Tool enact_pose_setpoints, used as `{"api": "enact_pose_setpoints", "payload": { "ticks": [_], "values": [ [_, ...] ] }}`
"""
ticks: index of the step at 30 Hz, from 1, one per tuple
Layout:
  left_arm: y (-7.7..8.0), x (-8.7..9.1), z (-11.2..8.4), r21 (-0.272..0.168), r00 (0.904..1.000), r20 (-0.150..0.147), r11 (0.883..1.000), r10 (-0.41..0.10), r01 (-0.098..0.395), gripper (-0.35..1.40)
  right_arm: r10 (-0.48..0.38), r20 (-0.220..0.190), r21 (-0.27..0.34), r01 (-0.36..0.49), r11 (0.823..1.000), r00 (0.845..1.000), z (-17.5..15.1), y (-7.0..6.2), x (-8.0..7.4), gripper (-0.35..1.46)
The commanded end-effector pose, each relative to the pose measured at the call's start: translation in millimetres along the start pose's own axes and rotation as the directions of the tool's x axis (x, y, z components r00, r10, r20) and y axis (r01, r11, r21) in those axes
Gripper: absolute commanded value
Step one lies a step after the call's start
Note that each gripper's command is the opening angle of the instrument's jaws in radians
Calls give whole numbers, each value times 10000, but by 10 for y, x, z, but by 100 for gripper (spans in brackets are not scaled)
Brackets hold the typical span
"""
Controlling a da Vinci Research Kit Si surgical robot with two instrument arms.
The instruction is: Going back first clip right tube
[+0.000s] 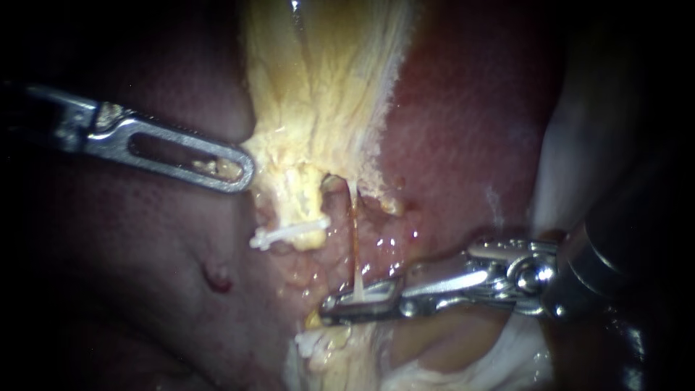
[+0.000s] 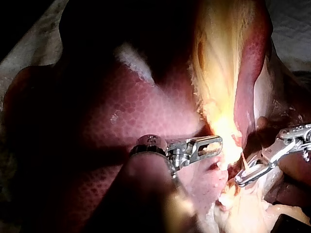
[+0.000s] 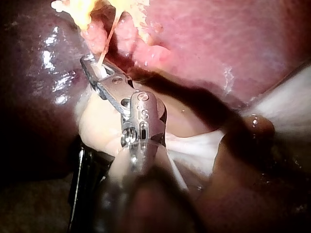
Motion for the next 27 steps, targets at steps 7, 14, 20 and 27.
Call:
{"api": "enact_pose_setpoints", "payload": {
  "ticks": [7, 14, 20, 27],
  "values": [
    [0, -1, -1, 30, 10000, 12, 10000, -13, 13, -35, 182, -3, 3, -182, 9998, 9998, -1, 1, 0, -35],
    [0, -2, -1, 32, 10000, 10, 10000, -16, 16, -35, 64, -82, 33, -64, 10000, 9999, 0, 8, -1, -2],
    [0, -2, -1, 33, 10000, 10, 10000, -16, 16, -35, -141, -409, 126, 146, 9998, 9991, 9, 12, 2, 42],
    [0, -2, -1, 33, 10000, 9, 10000, -16, 16, -35, -1428, -629, -365, 1407, 9894, 9877, 11, 20, 2, 48]
  ]
}}
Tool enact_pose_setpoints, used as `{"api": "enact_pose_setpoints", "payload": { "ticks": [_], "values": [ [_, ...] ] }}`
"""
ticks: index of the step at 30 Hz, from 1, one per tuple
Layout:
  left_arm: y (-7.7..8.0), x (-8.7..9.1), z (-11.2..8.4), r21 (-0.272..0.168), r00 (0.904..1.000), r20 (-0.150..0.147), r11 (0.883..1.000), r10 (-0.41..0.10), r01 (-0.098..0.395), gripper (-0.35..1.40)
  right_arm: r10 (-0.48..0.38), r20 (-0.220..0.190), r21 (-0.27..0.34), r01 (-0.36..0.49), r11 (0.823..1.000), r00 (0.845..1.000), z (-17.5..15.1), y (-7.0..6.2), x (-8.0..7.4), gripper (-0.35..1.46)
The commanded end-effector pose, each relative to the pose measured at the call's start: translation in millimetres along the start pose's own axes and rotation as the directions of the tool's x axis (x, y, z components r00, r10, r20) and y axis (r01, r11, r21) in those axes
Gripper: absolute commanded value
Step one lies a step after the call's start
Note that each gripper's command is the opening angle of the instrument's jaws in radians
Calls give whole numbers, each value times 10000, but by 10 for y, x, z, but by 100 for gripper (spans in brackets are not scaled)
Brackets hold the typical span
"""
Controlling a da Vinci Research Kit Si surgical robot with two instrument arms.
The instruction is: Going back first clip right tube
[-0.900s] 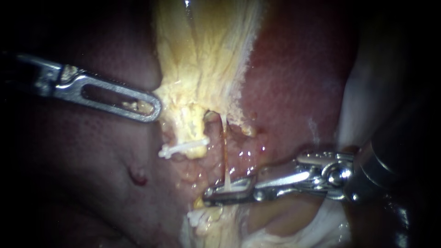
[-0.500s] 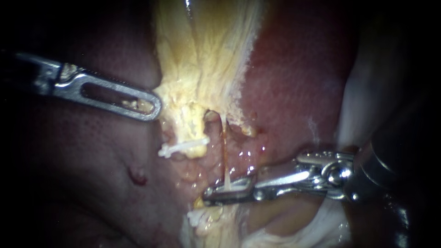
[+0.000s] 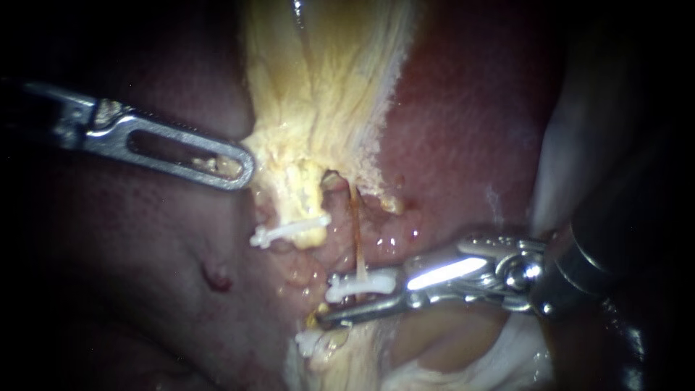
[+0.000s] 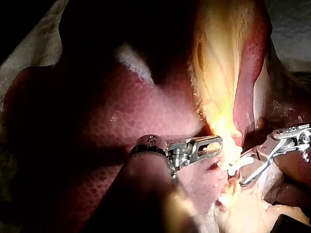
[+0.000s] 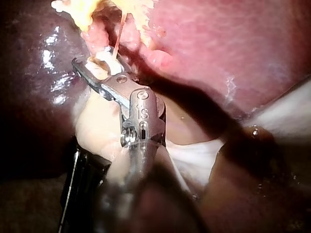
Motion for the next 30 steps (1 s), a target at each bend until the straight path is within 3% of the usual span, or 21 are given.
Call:
{"api": "enact_pose_setpoints", "payload": {
  "ticks": [1, 9, 14, 22, 30],
  "values": [
    [0, 0, 0, 2, 10000, -1, 10000, 4, -4, -35, -272, 9, -120, 272, 9996, 9996, 0, 1, 0, 48],
    [0, 0, 0, 2, 10000, -1, 10000, 6, -6, -35, -1756, 70, -606, 1757, 9826, 9844, -19, 12, -2, 50],
    [1, 1, 0, 2, 10000, -1, 10000, 8, -8, -35, -2701, 154, -549, 2706, 9611, 9627, -35, 13, -2, 50],
    [2, 1, 0, 6, 10000, -5, 10000, 13, -13, -35, -3867, 182, -396, 3871, 9212, 9220, -86, 6, 22, 50],
    [3, 1, 0, 6, 10000, -5, 10000, 16, -16, -35, -4358, 141, -3, 4359, 9000, 8999, -130, -6, 48, 50]
  ]
}}
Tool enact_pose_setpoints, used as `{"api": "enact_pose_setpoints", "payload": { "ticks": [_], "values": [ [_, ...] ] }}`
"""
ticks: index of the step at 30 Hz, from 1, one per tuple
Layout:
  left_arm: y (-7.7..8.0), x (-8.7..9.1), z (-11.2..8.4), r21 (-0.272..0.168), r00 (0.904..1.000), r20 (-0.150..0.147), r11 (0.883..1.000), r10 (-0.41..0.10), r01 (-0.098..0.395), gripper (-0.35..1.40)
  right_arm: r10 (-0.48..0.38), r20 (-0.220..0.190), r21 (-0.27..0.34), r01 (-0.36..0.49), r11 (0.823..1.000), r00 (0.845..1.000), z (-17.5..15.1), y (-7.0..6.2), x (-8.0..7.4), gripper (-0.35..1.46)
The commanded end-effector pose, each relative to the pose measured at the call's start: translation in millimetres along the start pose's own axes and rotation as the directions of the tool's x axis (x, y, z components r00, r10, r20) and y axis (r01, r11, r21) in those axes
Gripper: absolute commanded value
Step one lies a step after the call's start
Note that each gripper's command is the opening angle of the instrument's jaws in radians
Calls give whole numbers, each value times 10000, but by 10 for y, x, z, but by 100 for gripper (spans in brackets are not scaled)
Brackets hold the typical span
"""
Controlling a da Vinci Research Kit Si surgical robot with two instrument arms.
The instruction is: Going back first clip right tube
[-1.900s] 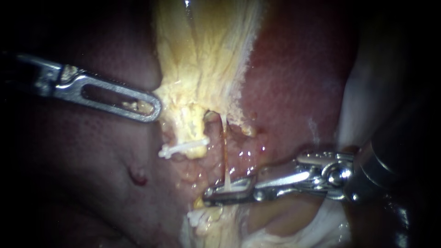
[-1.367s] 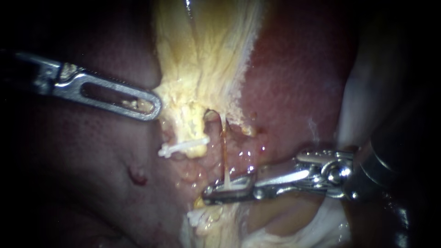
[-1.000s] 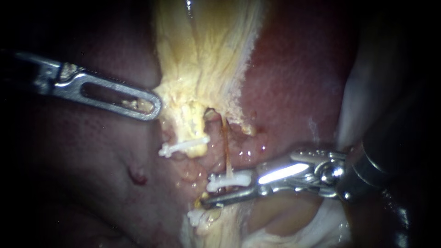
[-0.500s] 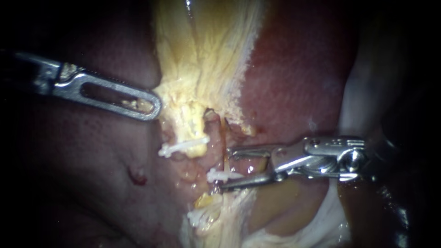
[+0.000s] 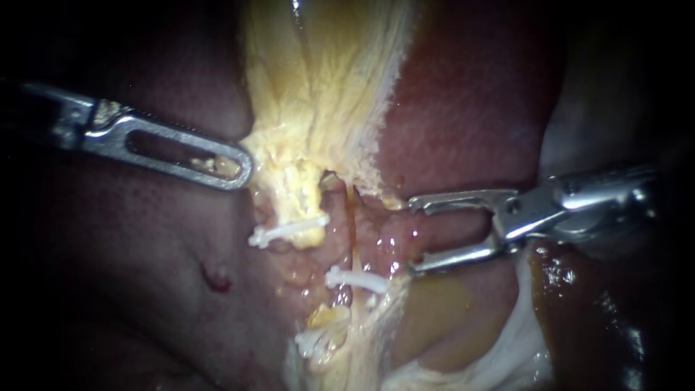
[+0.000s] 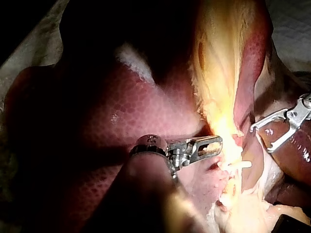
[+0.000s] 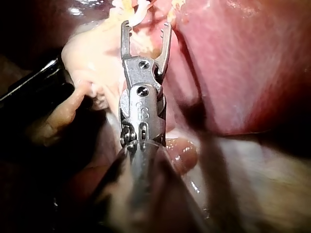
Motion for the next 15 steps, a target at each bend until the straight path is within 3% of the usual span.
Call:
{"api": "enact_pose_setpoints", "payload": {
  "ticks": [1, 9, 15],
  "values": [
    [0, 0, 1, -1, 10000, 1, 10000, 1, -1, -35, -62, -3, -3, 62, 10000, 10000, -3, 0, 2, 50],
    [2, 4, 11, -57, 10000, 46, 10000, 26, -26, -35, -196, -128, 53, 197, 9998, 9997, -9, -2, 9, 50],
    [10, 7, 37, -98, 10000, 72, 9999, 61, -60, -35, -275, -217, -38, 275, 9996, 9994, -13, -1, 12, 50]
  ]
}}
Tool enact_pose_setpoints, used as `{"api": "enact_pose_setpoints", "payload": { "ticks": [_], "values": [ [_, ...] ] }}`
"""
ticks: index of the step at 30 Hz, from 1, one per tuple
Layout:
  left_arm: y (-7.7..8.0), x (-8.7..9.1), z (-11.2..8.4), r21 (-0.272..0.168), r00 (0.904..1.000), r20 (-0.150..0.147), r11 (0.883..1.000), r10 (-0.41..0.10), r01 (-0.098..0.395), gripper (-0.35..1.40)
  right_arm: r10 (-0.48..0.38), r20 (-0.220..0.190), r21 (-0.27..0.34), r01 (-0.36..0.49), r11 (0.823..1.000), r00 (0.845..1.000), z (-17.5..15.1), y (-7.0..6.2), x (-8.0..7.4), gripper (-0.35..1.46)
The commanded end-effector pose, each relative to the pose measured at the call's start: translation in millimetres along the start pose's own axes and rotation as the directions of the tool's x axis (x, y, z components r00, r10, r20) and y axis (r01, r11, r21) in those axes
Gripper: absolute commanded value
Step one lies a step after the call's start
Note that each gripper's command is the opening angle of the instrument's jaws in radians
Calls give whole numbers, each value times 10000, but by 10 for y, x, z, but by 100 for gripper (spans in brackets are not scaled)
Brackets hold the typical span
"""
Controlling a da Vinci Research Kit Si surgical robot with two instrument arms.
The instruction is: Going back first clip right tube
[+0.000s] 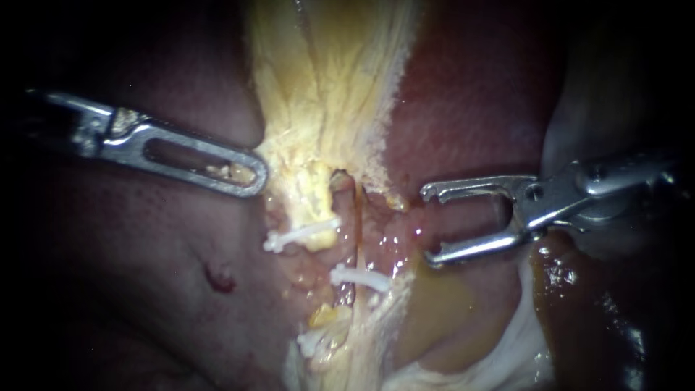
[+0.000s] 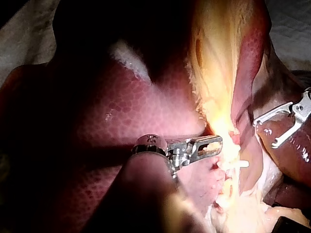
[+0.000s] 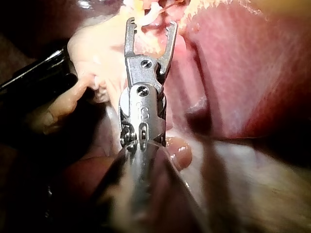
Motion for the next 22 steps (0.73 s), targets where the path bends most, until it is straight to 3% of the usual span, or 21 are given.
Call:
{"api": "enact_pose_setpoints", "payload": {
  "ticks": [1, 9, 14, 22],
  "values": [
    [2, 1, 6, 4, 10000, -31, 10000, 7, -7, -35, -3, 6, 6, 3, 10000, 10000, -1, 1, 0, 50],
    [23, 9, 54, 184, 9998, -178, 9997, 135, -131, -35, -44, 7, -47, 44, 10000, 10000, -4, 1, 2, 50],
    [31, 10, 55, 207, 9997, -200, 9997, 166, -161, -35, -96, 7, -44, 96, 9999, 10000, -5, 0, 4, 50],
    [31, 10, 55, 205, 9997, -198, 9997, 164, -160, -35, -87, 5, -39, 87, 10000, 10000, -6, 0, 6, 50]
  ]
}}
